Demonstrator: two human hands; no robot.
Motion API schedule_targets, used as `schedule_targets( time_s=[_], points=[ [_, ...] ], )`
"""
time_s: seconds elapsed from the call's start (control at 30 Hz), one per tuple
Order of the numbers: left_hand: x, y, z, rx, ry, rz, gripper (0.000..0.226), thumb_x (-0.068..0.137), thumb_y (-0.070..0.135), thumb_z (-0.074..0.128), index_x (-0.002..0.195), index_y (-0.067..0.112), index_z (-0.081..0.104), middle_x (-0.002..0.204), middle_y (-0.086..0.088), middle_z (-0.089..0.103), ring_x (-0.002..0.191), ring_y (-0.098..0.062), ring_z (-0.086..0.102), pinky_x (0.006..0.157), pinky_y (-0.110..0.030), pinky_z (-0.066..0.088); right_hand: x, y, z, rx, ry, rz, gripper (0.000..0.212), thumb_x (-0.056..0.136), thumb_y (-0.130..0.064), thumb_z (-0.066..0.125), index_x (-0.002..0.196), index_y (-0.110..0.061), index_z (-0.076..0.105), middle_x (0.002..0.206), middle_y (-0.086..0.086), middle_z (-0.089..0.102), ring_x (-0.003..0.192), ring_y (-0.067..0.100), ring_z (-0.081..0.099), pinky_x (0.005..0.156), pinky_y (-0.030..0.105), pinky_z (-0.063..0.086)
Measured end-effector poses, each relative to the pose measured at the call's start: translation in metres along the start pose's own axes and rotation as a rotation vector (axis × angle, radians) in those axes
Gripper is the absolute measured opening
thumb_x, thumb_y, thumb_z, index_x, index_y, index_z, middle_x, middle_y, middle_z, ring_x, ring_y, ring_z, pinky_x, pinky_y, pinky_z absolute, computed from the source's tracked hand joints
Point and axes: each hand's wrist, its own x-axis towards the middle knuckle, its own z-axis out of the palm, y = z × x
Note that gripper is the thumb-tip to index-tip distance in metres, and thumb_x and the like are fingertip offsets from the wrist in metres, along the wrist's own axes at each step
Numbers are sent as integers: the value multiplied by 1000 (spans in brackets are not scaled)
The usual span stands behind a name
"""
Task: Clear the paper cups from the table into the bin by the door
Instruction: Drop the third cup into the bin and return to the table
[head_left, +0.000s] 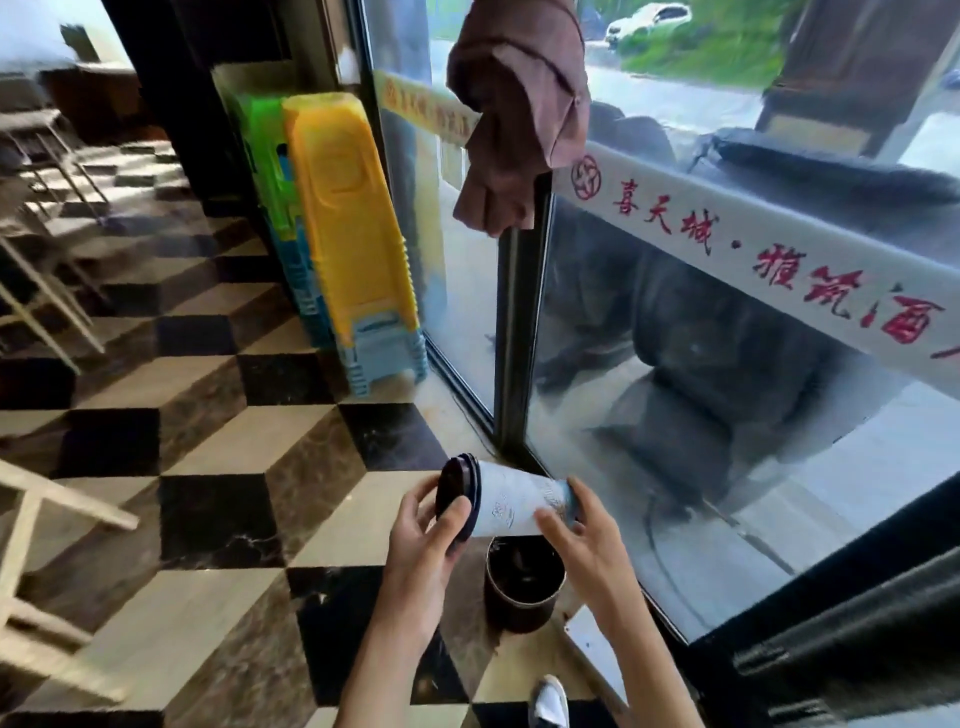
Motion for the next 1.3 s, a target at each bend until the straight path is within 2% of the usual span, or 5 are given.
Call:
schedule_targets(
  time_s=[0.27,0.5,0.87,1.13,1.3],
  points=[
    [136,-37,46,99,15,-109,64,72,31,86,128,11,61,124,-8,72,114,-26,70,83,-36,59,146,44,-26,21,-49,139,73,86,-42,69,148,-21,38,135,3,57,116,23,62,100,50,50],
    [210,-98,42,232,32,-312,80,64,50,91,130,18,60,123,0,73,117,-24,69,99,-49,55,217,102,-19,-50,-118,306,70,89,-36,67,149,-18,37,142,1,52,124,19,56,105,43,47],
    [304,-345,-60,439,87,-542,67,53,49,82,116,34,64,107,21,74,102,6,67,78,-18,55,278,372,78,6,-173,661,96,67,-66,62,150,-27,34,137,-6,57,119,10,59,105,39,47],
    [347,-482,-110,584,137,-583,68,61,47,75,126,40,59,116,19,68,109,5,63,94,-29,53,305,527,139,33,-179,742,80,82,-51,63,151,-27,31,142,-3,52,122,15,57,102,38,49],
    [358,-512,-112,747,139,-496,70,70,40,75,136,41,49,130,20,56,109,15,56,81,-10,53,316,560,164,44,-207,751,60,92,-34,60,148,-23,40,137,-2,59,128,14,55,104,38,46]
  ],
)
